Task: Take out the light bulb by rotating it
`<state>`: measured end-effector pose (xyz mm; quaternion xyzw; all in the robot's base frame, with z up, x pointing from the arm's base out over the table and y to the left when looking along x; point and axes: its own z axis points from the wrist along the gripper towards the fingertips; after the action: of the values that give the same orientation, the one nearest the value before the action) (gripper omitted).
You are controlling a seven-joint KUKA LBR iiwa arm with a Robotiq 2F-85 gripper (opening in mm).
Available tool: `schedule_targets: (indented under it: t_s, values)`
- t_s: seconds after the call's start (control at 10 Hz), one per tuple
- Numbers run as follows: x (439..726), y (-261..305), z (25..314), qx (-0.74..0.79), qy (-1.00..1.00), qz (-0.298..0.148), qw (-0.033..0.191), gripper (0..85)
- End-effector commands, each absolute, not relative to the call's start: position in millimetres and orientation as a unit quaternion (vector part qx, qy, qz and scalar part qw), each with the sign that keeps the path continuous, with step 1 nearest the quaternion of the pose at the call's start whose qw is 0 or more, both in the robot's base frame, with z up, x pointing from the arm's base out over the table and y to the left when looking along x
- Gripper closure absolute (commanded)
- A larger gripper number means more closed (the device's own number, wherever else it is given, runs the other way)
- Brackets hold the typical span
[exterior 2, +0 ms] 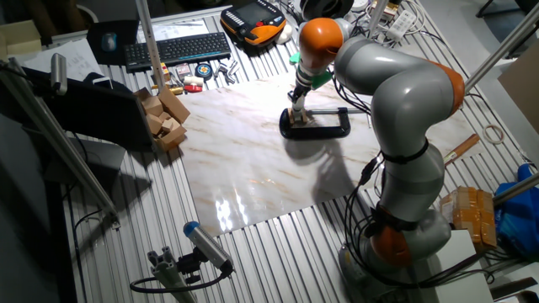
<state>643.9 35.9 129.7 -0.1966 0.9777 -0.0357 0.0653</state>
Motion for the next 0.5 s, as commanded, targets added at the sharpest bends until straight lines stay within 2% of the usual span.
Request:
schedule_targets:
  t_s: [0.0, 0.4]
  values:
    - [643.8, 36.1, 129.7, -0.205, 0.976, -0.037, 0.065, 85.0]
    - [643.9, 36.6, 130.4, -0.223, 0.972, -0.032, 0.065, 85.0]
